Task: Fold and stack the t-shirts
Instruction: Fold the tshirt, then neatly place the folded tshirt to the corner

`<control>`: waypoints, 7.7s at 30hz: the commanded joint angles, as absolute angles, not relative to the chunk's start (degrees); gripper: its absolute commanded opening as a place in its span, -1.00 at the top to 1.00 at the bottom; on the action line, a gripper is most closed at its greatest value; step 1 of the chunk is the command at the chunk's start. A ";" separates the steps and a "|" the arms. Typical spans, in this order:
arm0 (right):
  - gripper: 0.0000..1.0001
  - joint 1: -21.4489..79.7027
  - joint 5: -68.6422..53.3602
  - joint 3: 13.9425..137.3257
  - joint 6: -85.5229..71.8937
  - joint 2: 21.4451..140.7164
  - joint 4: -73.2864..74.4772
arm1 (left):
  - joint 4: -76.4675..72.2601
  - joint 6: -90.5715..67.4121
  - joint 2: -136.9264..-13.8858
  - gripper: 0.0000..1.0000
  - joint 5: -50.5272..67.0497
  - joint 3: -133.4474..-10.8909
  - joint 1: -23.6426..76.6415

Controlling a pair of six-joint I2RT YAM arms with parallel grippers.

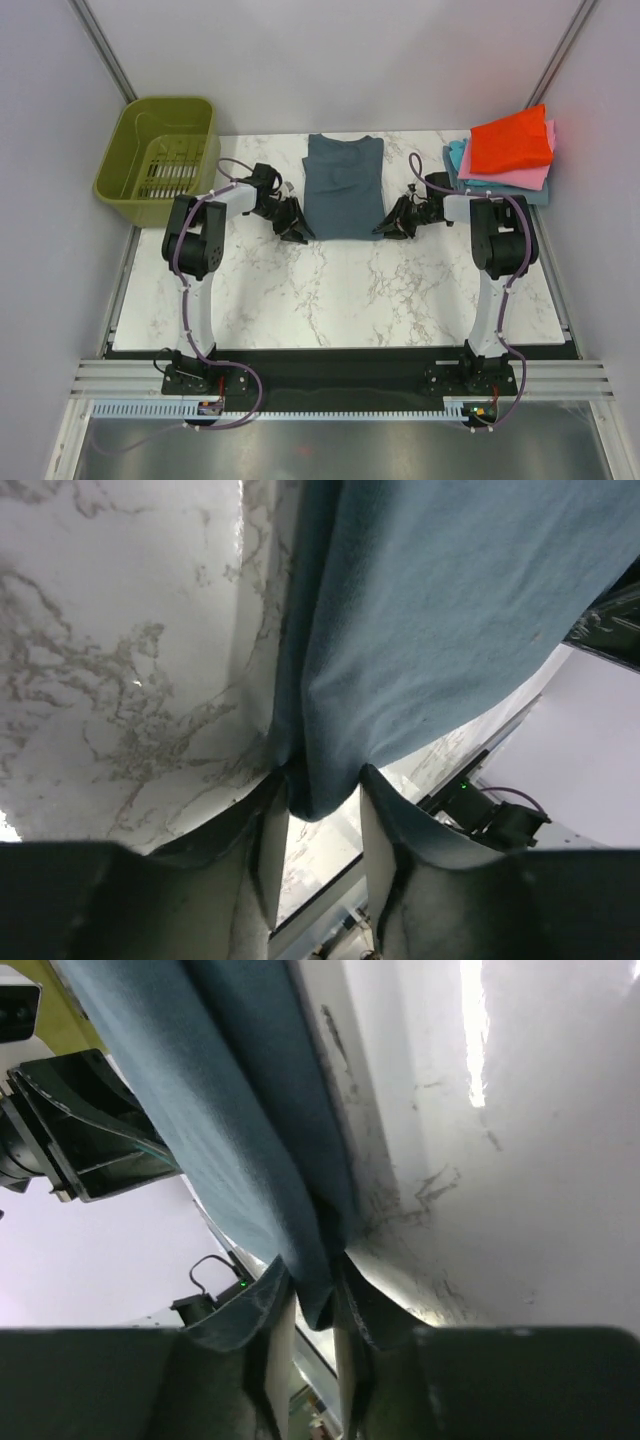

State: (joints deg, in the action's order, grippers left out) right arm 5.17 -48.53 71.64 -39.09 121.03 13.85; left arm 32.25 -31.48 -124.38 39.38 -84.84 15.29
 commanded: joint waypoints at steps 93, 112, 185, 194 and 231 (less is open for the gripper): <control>-0.55 4.48 -44.56 111.45 -35.50 132.28 6.15 | 27.24 -8.26 -129.47 -0.97 8.51 -125.78 21.09; -0.55 8.09 -48.25 112.33 -43.95 146.25 -1.41 | 23.73 -15.64 -142.64 -0.91 30.76 -124.37 20.57; -0.59 6.24 -53.62 86.92 -34.81 135.79 10.46 | 30.67 -13.97 -131.31 -0.99 33.05 -104.33 21.88; 1.00 4.66 -48.28 90.34 -29.55 131.05 17.02 | 31.29 -13.45 -129.47 -0.99 28.84 -104.33 21.88; 1.00 -3.51 -9.23 138.34 15.91 118.21 53.53 | 40.61 -3.78 -115.75 -0.99 5.36 -100.02 24.70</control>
